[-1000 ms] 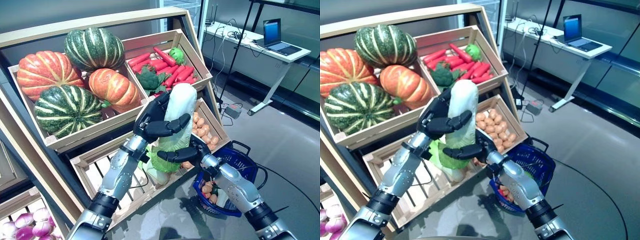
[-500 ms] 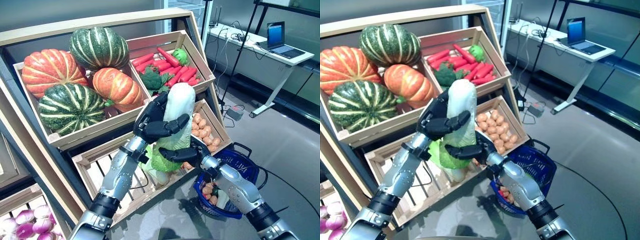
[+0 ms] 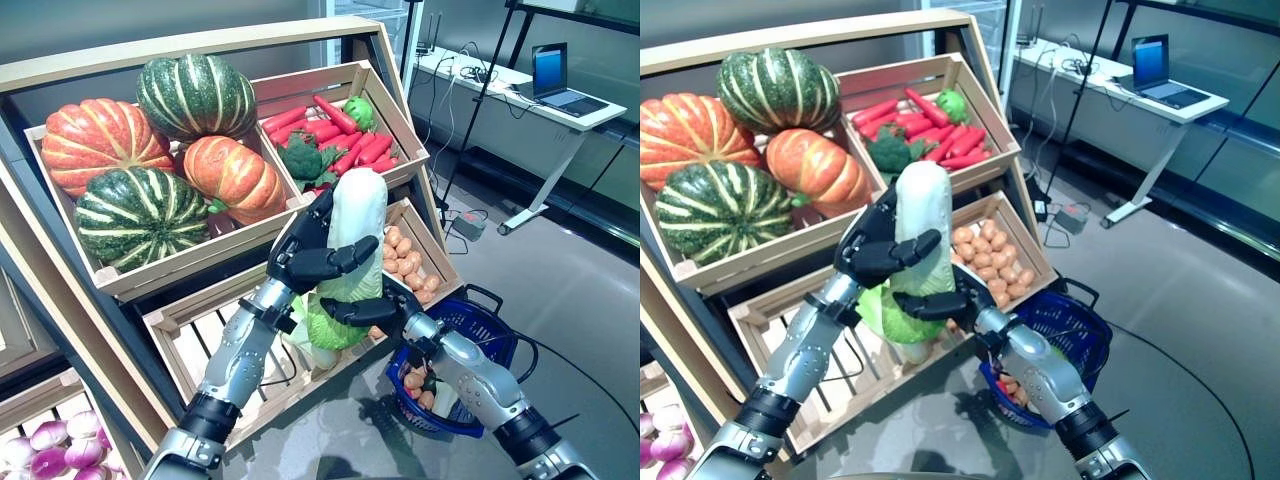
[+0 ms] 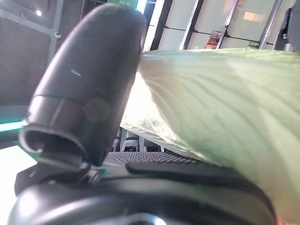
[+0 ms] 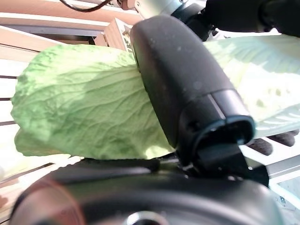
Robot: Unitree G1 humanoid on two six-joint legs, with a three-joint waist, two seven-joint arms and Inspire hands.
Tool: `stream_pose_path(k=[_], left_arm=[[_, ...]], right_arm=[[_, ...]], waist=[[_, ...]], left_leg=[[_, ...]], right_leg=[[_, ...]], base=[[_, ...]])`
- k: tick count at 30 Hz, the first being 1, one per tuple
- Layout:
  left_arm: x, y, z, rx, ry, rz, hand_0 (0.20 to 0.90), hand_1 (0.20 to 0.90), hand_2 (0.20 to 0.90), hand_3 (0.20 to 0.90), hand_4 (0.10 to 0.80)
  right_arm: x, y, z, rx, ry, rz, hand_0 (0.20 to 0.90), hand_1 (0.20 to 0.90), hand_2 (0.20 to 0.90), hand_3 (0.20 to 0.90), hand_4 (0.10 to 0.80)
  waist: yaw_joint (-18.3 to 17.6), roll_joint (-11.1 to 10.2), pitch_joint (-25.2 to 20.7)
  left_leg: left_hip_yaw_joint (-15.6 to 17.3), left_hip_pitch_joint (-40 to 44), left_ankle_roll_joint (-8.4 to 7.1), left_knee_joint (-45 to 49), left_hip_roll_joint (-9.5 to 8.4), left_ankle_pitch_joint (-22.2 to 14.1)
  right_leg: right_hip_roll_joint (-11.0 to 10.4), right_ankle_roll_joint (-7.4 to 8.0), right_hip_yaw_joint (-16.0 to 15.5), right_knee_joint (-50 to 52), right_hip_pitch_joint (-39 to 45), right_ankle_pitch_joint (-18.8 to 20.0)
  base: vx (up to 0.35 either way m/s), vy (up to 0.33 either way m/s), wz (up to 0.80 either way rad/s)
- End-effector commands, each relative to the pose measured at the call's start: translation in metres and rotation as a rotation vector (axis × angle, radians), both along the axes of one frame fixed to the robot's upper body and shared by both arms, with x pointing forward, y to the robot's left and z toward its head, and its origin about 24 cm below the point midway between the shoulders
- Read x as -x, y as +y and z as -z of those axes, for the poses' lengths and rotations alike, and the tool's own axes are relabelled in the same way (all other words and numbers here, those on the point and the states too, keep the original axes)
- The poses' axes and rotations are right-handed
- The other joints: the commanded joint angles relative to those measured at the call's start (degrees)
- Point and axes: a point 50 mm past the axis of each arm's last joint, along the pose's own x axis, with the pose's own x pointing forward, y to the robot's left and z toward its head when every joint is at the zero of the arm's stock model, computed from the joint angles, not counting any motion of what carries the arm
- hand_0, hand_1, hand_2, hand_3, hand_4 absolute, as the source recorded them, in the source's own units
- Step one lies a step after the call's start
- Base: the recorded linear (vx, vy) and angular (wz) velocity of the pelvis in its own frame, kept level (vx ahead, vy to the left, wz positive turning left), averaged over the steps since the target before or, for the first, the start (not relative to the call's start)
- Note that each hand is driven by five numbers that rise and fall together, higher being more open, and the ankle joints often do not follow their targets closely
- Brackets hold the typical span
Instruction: Put vegetables into the basket
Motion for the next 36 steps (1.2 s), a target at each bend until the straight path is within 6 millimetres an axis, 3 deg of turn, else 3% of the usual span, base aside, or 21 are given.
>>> stream_pose_path(k=[1,14,19,27,36], left_arm=[[0.008,-0.018,-0.019,0.018,-0.13,0.113,0.9,0.9,0.9,0.9,0.8],[0.014,0.01,-0.006,0.006,-0.096,-0.01,0.9,0.9,0.9,0.9,0.8],[0.015,0.026,-0.004,-0.002,-0.089,-0.082,0.9,0.9,0.9,0.9,0.8],[0.016,0.04,0.001,-0.047,-0.085,-0.173,0.9,0.9,0.9,0.9,0.8],[0.025,0.047,0.004,-0.074,-0.09,-0.2,0.9,0.9,0.9,0.9,0.8]], right_arm=[[-0.034,-0.024,-0.067,-0.335,-0.263,0.27,0.3,0.3,0.3,0.3,0.4],[-0.002,-0.065,0.014,-0.293,-0.011,0.506,0.3,0.3,0.3,0.3,0.4],[0.01,-0.082,0.036,-0.263,0.066,0.595,0.3,0.3,0.3,0.3,0.4],[0.022,-0.103,0.051,-0.264,0.122,0.72,0.3,0.3,0.3,0.3,0.4],[0.032,-0.105,0.063,-0.272,0.167,0.79,0.3,0.3,0.3,0.3,0.4]], waist=[[0.28,0.13,-2.96],[-1.45,0.23,-2.37],[-2.52,0.25,-1.9],[-3.41,0.34,-1.08],[-3.42,0.64,-0.17]], left_leg=[[1.43,1.52,1.54,0.06,-1.49,-7.06],[2.87,1.48,1.88,0.06,-1.16,-7.18],[3.56,1.35,1.85,0.06,-1.01,-7.04],[4.26,1.15,1.8,0.06,-0.92,-7.1],[4.47,0.74,1.86,0.06,-0.96,-7.04]], right_leg=[[0.56,-3.3,-0.33,0.06,-0.5,-1.76],[0.9,-3.17,1.2,0.06,-1.26,-1.52],[1.05,-3.11,1.87,0.06,-1.66,-1.35],[1.23,-3.0,2.72,0.06,-2.22,-1.17],[1.11,-2.88,2.72,0.06,-2.65,-0.97]], base=[[0.0,0.0,0.0],[0.008,-0.007,-0.04],[0.01,-0.018,-0.07],[0.016,-0.011,-0.09],[0.026,-0.004,-0.05]])
